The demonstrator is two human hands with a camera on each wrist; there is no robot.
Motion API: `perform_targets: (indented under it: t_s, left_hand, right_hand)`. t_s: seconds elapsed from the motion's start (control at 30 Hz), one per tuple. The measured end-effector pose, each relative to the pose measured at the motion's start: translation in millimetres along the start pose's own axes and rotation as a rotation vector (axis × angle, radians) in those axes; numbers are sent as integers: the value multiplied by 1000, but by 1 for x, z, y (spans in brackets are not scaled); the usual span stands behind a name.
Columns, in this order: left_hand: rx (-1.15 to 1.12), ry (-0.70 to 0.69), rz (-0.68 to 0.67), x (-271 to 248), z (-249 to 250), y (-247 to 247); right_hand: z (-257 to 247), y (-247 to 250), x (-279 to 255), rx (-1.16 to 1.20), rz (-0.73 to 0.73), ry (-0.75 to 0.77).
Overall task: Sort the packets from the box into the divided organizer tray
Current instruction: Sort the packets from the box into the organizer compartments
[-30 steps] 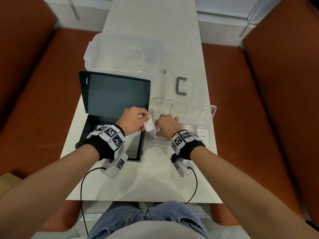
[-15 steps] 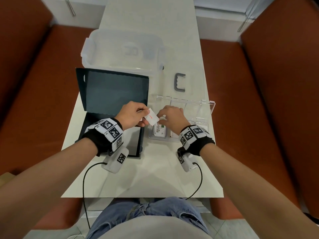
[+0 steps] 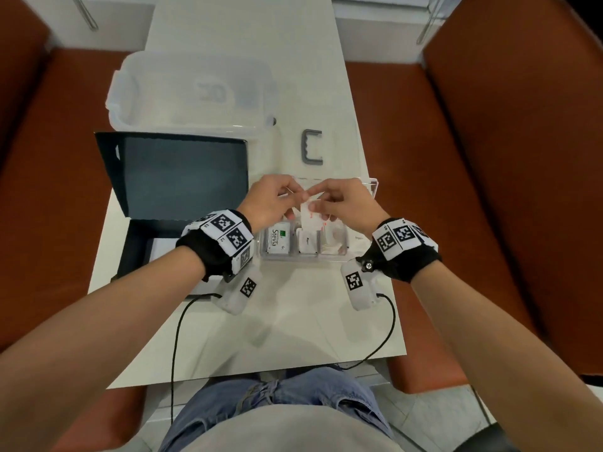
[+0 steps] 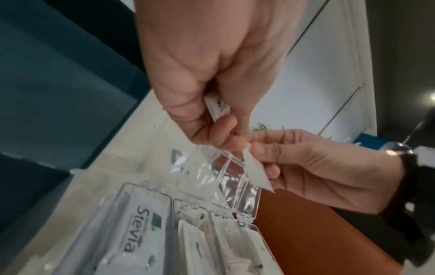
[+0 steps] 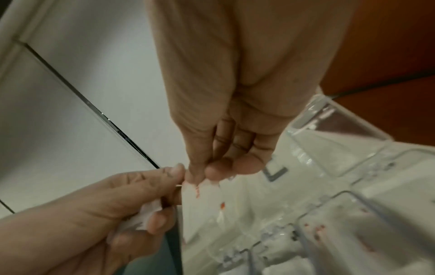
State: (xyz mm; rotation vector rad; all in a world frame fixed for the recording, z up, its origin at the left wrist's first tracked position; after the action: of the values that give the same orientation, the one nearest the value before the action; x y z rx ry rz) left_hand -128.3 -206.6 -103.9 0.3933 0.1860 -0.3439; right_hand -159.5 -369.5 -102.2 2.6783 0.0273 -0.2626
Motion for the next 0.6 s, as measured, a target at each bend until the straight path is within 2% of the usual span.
perform_targets:
  t_s: [0.13, 0.3, 0.6]
  left_hand:
    - [-11, 95, -54, 3, -8, -15]
    - [35, 101, -122, 5, -16, -32]
    - [148, 141, -143, 9, -17, -64]
  right_hand:
    - [29, 19, -9, -15, 97, -119]
    - [59, 30, -17, 22, 173, -241]
    - [64, 34, -21, 88, 205, -253]
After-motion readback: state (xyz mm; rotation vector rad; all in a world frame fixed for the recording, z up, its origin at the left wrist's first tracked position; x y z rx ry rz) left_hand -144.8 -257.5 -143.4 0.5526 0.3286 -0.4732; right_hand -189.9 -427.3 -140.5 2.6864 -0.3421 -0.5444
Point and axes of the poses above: each hand's wrist, its own x-axis towards the middle knuckle, its own y-axis out of the back of the hand, z = x × y, the point moved 3 cm from there along x, towards the middle knuckle, and after that the axes turned 7 degrees about z, right-handed, at the moved point
